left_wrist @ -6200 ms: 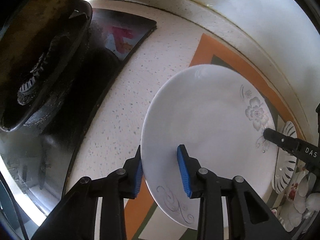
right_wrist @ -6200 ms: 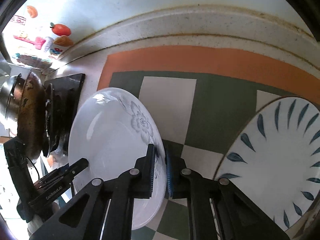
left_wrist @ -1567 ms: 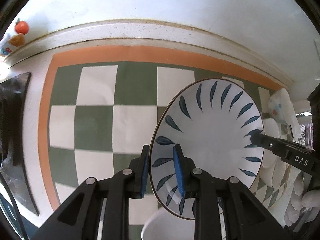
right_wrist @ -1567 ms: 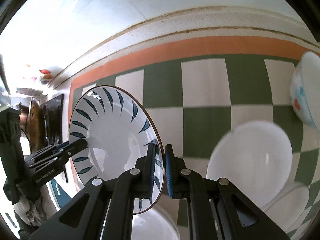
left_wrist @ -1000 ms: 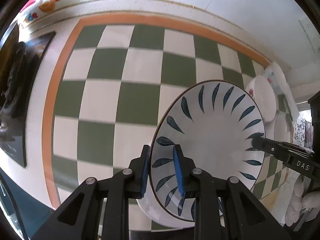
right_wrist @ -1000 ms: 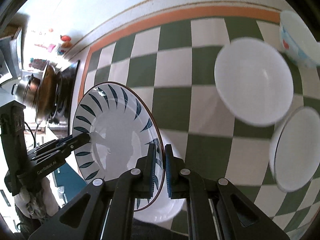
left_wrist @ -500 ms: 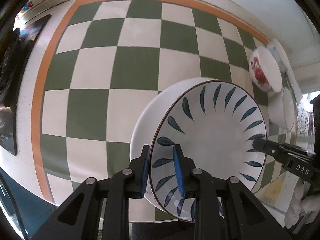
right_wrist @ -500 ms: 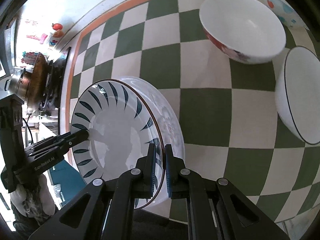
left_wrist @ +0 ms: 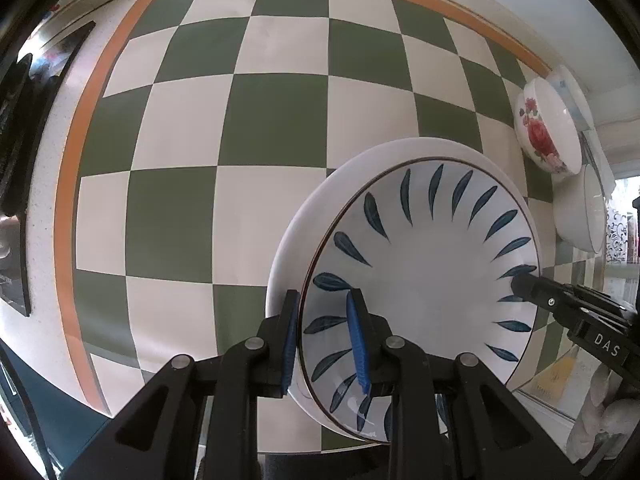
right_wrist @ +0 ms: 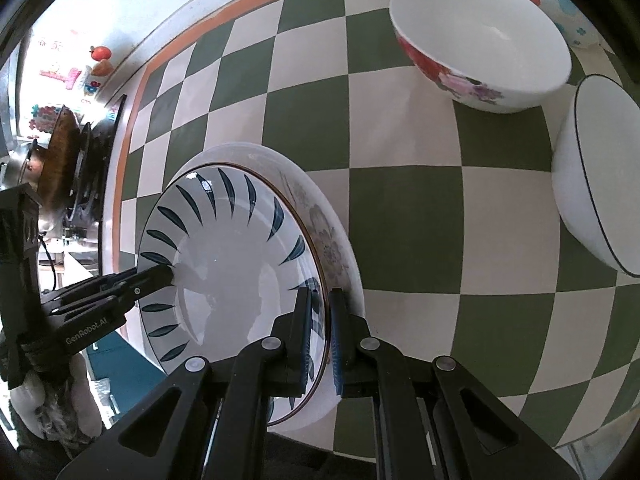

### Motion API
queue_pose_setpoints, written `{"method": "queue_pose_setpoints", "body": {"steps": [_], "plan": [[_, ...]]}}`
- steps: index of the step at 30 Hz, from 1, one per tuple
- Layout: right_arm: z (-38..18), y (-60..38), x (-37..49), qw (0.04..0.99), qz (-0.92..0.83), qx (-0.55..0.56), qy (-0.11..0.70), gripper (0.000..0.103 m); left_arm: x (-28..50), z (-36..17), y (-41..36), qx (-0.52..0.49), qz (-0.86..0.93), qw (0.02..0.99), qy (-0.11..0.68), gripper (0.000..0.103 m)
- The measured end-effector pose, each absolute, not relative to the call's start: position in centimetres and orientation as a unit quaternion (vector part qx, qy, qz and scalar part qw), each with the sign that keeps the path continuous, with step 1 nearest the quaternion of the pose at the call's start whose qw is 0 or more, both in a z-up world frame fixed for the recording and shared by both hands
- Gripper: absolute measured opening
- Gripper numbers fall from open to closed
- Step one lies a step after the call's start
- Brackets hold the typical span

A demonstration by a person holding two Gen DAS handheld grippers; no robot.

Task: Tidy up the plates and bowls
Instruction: 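Lower the plate stack onto the table center with both grippers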

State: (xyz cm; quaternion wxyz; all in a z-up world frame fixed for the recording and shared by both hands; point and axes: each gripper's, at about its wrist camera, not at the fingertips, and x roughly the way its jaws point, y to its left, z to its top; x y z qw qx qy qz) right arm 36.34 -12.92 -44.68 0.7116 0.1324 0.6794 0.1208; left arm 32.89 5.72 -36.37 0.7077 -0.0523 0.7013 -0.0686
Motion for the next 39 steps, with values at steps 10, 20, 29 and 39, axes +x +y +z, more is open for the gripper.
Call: {"method": "queue_pose_setpoints", "body": {"steps": [10, 20, 29, 39], "plan": [[-44.3, -12.9, 36.6, 0.706, 0.099, 0.143, 0.687, 0.013, 33.0, -36.7, 5.7, -0.065, -0.066, 0.7, 0.708, 0.022], [-43.6, -12.2, 36.3, 0.707, 0.08, 0.125, 0.691, 0.018, 33.1, -36.4, 6.6, -0.075, -0.056, 0.692, 0.716, 0.022], [-41.3, -10.8, 34.7, 0.727, 0.076, 0.086, 0.677, 0.021, 31.5, -34.9, 5.9, -0.046, -0.048, 0.709, 0.702, 0.022], [-36.7, -9.6, 30.5, 0.754, 0.088, 0.086, 0.646, 0.04, 28.1, -29.4, 5.3, -0.026, -0.045, 0.753, 0.656, 0.025]]}}
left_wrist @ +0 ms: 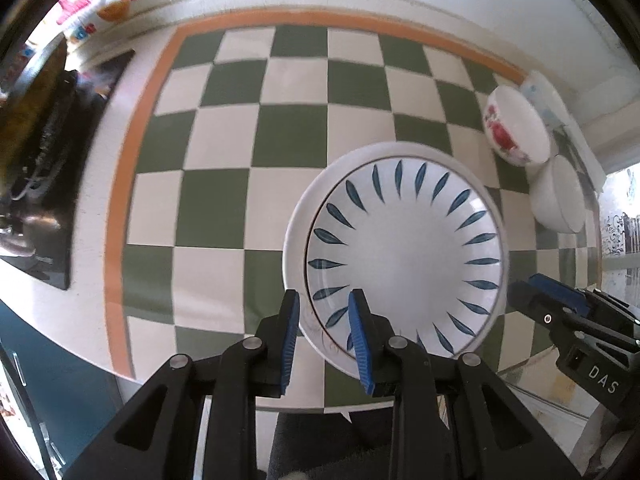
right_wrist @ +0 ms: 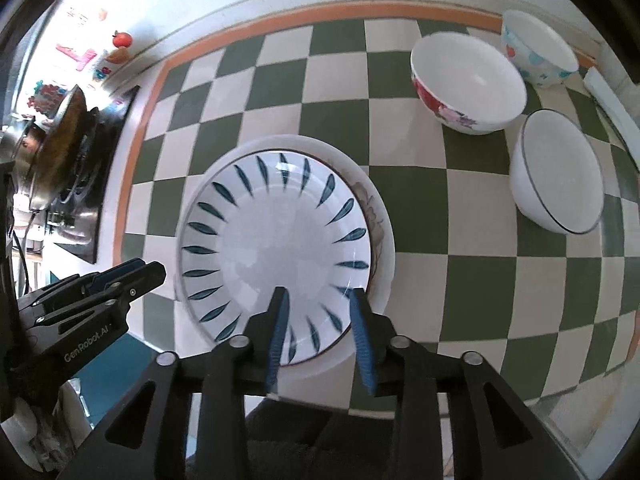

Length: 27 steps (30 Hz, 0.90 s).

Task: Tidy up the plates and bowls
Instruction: 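Lower the plate stack onto the table center with both grippers, then open both grippers and lift them off the plate stack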

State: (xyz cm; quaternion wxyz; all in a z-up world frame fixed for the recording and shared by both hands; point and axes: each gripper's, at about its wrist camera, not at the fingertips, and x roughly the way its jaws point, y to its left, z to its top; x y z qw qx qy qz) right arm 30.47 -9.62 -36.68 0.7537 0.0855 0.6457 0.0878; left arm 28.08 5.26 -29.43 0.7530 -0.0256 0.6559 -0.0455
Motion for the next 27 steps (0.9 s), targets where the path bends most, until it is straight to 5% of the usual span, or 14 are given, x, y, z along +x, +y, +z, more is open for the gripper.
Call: {"method": "queue_pose_setpoints", "body": {"steps": [8, 10, 13, 27], "plan": [[-30.1, -9.9, 26.3, 0.789, 0.087, 0.081, 0.602, 0.06, 25.2, -23.2, 6.1, -0.025, -0.049, 0.791, 0.609, 0.044], [-28.1, -9.8, 25.2, 0.801, 0.087, 0.076, 0.588, 0.068, 24.6, -22.0, 5.9, -0.023, -0.053, 0.797, 0.601, 0.07], [-25.6, -9.6, 23.8, 0.813, 0.087, 0.073, 0.572, 0.079, 23.6, -20.4, 5.8, -0.023, -0.057, 0.806, 0.589, 0.082], [-19.6, -10.2, 19.0, 0.839, 0.07, 0.081, 0.533, 0.087, 19.7, -15.6, 5.9, -0.029, -0.071, 0.822, 0.565, 0.083]]}}
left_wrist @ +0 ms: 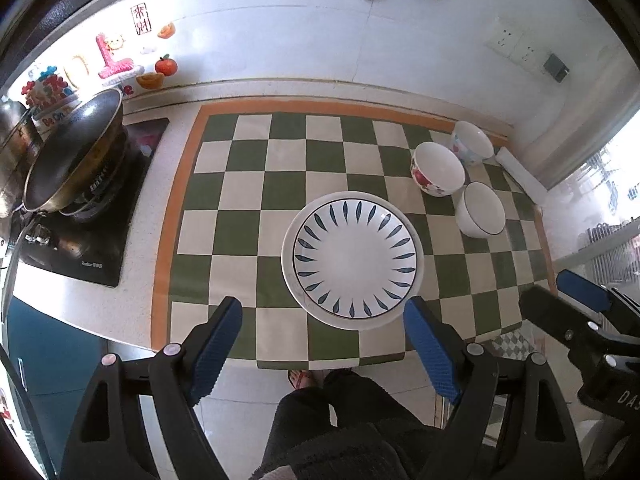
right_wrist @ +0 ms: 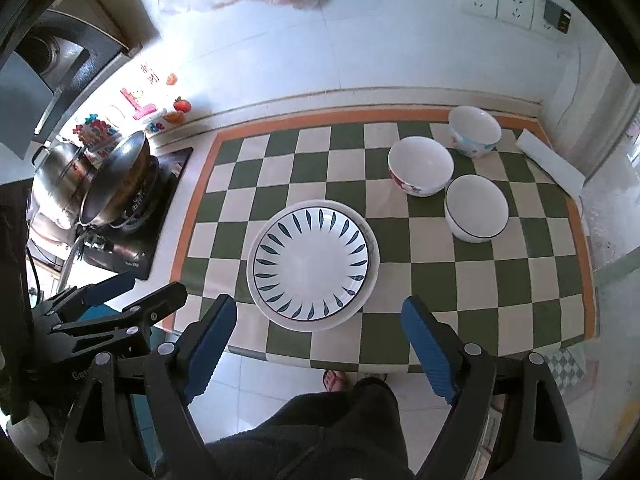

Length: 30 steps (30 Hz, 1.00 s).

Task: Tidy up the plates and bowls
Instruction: 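Open both grippers and lift them off the plate stack, then grasp the pink-flower bowl with the left gripper while the right grasps the white bowl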

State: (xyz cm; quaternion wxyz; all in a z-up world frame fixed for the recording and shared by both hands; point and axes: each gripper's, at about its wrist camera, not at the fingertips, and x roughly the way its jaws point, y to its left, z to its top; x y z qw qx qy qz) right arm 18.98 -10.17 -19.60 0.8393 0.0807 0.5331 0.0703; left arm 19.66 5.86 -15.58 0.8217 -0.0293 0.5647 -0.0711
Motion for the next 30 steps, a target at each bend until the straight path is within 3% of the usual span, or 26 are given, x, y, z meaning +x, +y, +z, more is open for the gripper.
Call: {"method": "queue_pose_setpoints", "body": {"steps": [17, 30], "plan": [[-21.2, -15.2, 19.8, 0.831, 0.044, 0.156, 0.532, 0.088, 21.5, -15.4, 4.0, -0.024, -0.071, 0.837, 0.543, 0.083], [-29.1, -30.1, 30.3, 0.795, 0.021, 0.226, 0.562, 0.088, 33.7, -23.9, -6.1, -0.06, -0.084, 0.783, 0.613, 0.083]]}}
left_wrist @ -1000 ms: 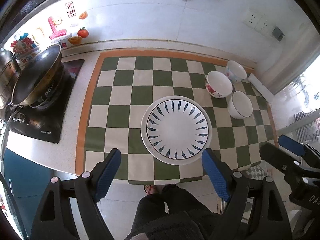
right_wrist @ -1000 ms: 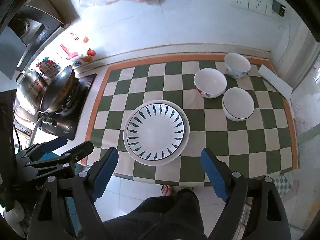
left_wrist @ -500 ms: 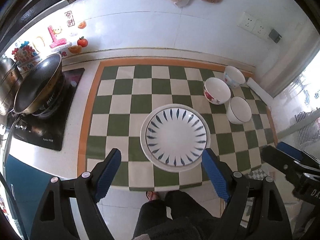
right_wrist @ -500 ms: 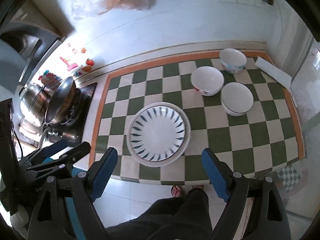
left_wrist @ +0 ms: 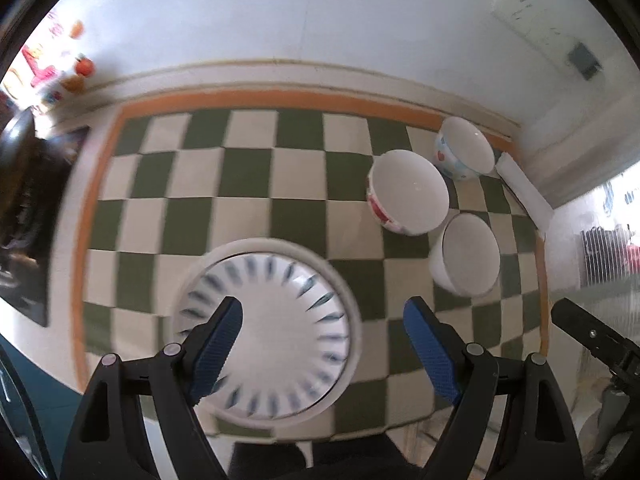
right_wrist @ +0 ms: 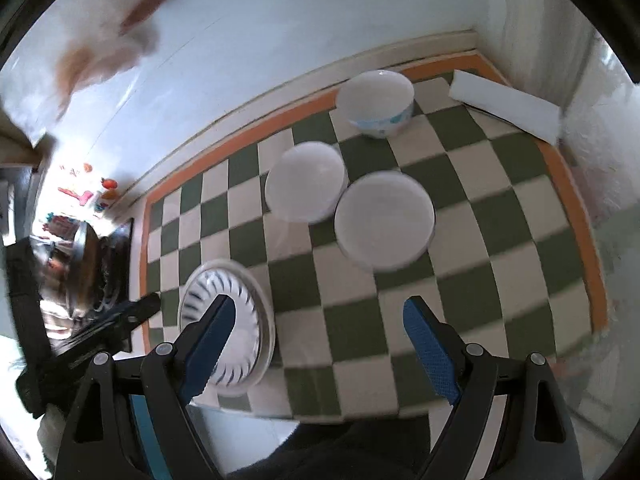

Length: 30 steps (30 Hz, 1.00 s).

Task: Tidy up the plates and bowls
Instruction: 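Grasp the pink-flower bowl with the left gripper while the right grasps the white bowl, then carry the held bowls with both grippers over the black-rimmed white bowl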

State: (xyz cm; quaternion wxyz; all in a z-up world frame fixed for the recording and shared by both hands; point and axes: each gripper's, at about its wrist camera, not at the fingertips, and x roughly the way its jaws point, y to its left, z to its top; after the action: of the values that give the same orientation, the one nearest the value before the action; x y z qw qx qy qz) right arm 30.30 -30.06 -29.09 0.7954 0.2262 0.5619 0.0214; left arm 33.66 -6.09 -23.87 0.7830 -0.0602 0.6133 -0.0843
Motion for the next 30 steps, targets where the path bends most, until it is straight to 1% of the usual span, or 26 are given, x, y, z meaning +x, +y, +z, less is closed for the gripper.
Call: {"method": "queue_pose_setpoints", "body": {"steps": [3, 4, 6, 7, 10, 13, 14, 15, 16, 17, 18, 19, 21, 26, 30], "plan": [[-31.6, -32.0, 34.7, 0.783, 0.046, 0.235, 0.574, 0.088, 37.0, -26.4, -8.1, -0.087, -0.086, 0.761, 0.637, 0.081], [-32.8, -32.6, 36.6, 0.776, 0.056, 0.237, 0.582, 0.087, 38.0, -27.1, -8.7, -0.091, -0.086, 0.756, 0.642, 0.075], [-34.5, -32.8, 39.1, 0.765, 0.073, 0.241, 0.592, 0.084, 40.3, -28.7, -9.8, -0.098, -0.083, 0.744, 0.656, 0.069], [-35.8, -32.8, 41.0, 0.756, 0.085, 0.239, 0.604, 0.081, 41.1, -29.3, -10.1, -0.102, -0.08, 0.74, 0.66, 0.06], [-38.8, -32.0, 44.9, 0.739, 0.103, 0.219, 0.629, 0.074, 43.9, -31.6, -11.1, -0.108, -0.07, 0.725, 0.677, 0.05], [-41.7, -31.2, 48.0, 0.721, 0.112, 0.202, 0.653, 0.065, 46.1, -33.9, -11.6, -0.118, -0.066, 0.708, 0.693, 0.045], [-42.7, -30.9, 48.9, 0.713, 0.113, 0.199, 0.662, 0.058, 46.6, -34.5, -11.8, -0.121, -0.068, 0.703, 0.697, 0.044], [-43.2, -30.8, 49.2, 0.708, 0.114, 0.199, 0.668, 0.052, 47.2, -35.4, -12.0, -0.122, -0.068, 0.697, 0.703, 0.038], [-44.2, -30.6, 50.0, 0.699, 0.117, 0.202, 0.676, 0.048, 47.5, -35.9, -12.1, -0.122, -0.069, 0.694, 0.707, 0.029], [-44.9, -30.5, 50.4, 0.693, 0.118, 0.202, 0.682, 0.038, 47.9, -36.6, -12.3, -0.124, -0.072, 0.687, 0.712, 0.028], [-45.3, -30.4, 50.6, 0.69, 0.115, 0.2, 0.686, 0.029, 48.1, -37.2, -12.4, -0.128, -0.073, 0.682, 0.717, 0.021], [-45.7, -30.3, 50.9, 0.69, 0.11, 0.195, 0.689, 0.025, 48.2, -37.6, -12.4, -0.132, -0.075, 0.676, 0.721, 0.008], [-46.1, -30.3, 51.4, 0.693, 0.105, 0.185, 0.689, 0.01, 48.2, -38.1, -12.6, -0.132, -0.077, 0.674, 0.723, 0.008], [-46.1, -30.0, 52.0, 0.7, 0.11, 0.176, 0.684, 0.01, 48.1, -37.9, -12.7, -0.118, -0.073, 0.685, 0.715, 0.008], [-44.9, -29.8, 51.7, 0.707, 0.115, 0.176, 0.675, 0.01, 47.7, -36.7, -12.7, -0.107, -0.071, 0.697, 0.705, 0.008]]}}
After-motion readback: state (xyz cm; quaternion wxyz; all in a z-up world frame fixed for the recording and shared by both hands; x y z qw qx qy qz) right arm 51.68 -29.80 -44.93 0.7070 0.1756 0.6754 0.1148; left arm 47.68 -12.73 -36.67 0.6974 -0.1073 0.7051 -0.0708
